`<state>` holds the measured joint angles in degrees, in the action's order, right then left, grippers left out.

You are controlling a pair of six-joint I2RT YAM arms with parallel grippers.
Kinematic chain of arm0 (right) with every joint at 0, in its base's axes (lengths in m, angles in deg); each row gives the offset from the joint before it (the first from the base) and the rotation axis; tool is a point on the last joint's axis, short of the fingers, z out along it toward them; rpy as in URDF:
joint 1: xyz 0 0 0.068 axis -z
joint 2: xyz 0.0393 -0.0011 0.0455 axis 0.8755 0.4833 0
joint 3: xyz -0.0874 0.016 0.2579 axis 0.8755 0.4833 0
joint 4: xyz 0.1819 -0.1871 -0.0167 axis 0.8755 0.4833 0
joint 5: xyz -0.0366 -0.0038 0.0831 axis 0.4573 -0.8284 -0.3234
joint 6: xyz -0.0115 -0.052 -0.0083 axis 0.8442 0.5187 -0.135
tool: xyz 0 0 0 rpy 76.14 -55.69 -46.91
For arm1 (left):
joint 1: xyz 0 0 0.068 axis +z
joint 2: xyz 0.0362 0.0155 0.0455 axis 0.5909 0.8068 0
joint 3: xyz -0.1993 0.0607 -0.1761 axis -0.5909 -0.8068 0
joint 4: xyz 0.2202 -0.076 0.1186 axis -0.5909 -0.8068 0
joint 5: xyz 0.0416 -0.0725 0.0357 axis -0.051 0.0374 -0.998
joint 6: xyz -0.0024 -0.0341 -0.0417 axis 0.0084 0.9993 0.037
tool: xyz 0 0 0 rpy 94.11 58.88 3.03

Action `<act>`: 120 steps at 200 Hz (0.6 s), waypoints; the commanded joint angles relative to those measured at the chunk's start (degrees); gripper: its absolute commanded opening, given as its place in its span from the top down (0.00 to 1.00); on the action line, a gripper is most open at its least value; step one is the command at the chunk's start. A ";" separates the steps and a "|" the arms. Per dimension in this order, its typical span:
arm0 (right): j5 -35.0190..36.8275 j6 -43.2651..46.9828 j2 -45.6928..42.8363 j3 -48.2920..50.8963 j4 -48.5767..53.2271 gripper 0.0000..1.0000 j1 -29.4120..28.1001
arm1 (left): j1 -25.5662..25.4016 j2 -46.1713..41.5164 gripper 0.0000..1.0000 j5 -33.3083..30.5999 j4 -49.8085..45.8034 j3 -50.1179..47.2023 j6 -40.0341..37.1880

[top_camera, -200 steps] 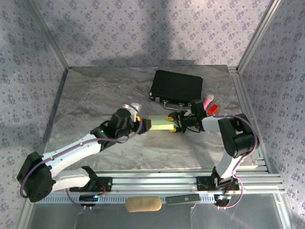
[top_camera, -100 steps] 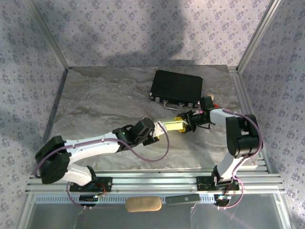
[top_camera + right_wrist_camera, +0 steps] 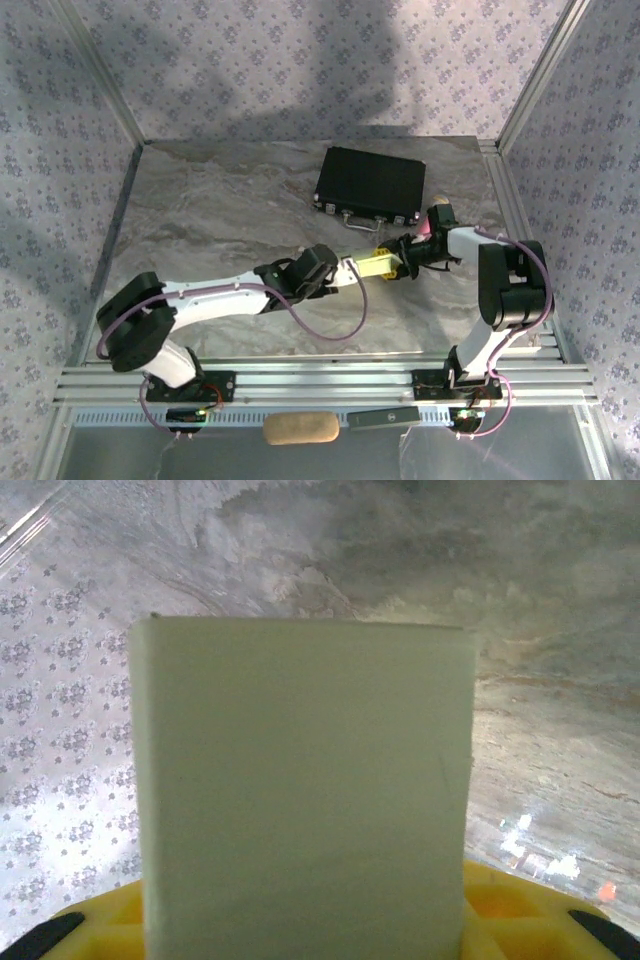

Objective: Fold the paper box

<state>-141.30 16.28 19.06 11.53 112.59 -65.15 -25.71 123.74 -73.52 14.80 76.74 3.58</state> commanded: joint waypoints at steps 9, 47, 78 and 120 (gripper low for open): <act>0.66 0.95 1.14 0.64 4.03 0.60 0.67 | 6.78 -12.07 0.27 15.44 -6.73 2.23 14.14; 0.67 0.62 0.95 0.34 4.37 0.60 0.45 | 9.77 -10.62 0.17 27.42 -17.77 4.67 4.86; 0.65 0.27 0.76 -0.05 4.65 0.60 0.09 | 9.37 -2.91 0.17 23.86 -16.90 8.62 -0.23; 0.52 0.12 0.85 -0.39 4.73 0.60 0.10 | 6.30 8.08 0.16 20.89 -17.44 14.02 -4.57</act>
<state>-141.87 16.50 19.19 11.57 114.25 -64.87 -17.23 128.49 -51.71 -1.88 87.38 3.58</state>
